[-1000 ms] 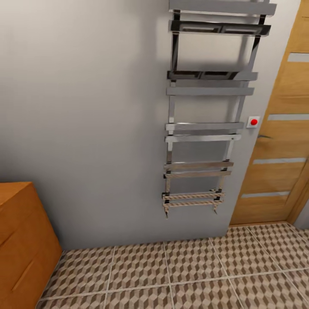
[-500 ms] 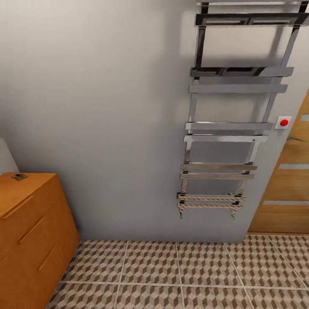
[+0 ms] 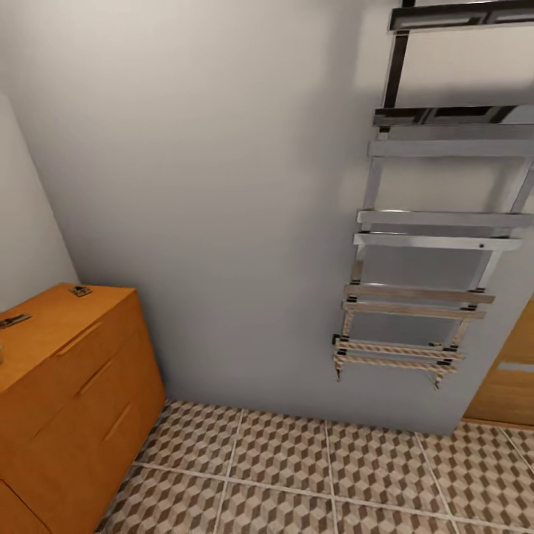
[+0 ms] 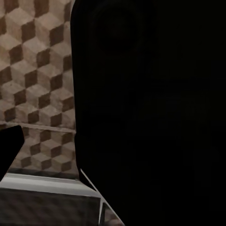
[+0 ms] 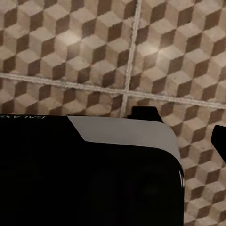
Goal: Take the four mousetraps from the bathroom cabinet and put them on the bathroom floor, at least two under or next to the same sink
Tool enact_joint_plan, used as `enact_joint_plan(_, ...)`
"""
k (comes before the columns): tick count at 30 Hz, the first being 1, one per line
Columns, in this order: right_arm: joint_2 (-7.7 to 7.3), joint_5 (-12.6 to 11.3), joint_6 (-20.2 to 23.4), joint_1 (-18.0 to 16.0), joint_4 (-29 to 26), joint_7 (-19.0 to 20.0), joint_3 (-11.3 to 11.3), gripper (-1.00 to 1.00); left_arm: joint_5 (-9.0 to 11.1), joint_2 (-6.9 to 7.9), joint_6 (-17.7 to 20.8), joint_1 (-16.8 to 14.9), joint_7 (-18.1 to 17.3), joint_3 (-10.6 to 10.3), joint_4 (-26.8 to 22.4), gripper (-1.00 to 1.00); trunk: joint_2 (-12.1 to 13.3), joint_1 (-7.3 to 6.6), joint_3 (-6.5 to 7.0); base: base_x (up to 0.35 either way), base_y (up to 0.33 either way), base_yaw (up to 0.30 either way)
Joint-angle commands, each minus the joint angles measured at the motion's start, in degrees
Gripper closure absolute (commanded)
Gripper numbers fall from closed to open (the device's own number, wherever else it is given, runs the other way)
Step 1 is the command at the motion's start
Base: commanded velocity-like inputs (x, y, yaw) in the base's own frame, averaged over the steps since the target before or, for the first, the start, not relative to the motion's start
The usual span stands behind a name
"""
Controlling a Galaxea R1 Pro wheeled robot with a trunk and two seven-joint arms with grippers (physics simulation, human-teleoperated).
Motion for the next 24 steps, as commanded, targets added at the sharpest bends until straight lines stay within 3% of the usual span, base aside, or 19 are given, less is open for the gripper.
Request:
enact_joint_plan(1, 0.03, 0.0, -0.2, 0.0, 0.1, 0.0, 0.0, -1.0, 0.0, 0.0, -0.1, 0.0, 0.0, 0.0, -0.1, -1.0, 0.0, 0.0, -0.1, 0.0, 0.0, 0.249)
enact_joint_plan(24, -0.13, 0.0, -0.2, 0.0, 0.1, -0.1, 0.0, -1.0, 0.0, 0.58, -0.1, 0.0, 0.0, -0.1, -0.1, -1.0, 0.0, 0.0, -1.35, 0.023, -0.039, 0.248)
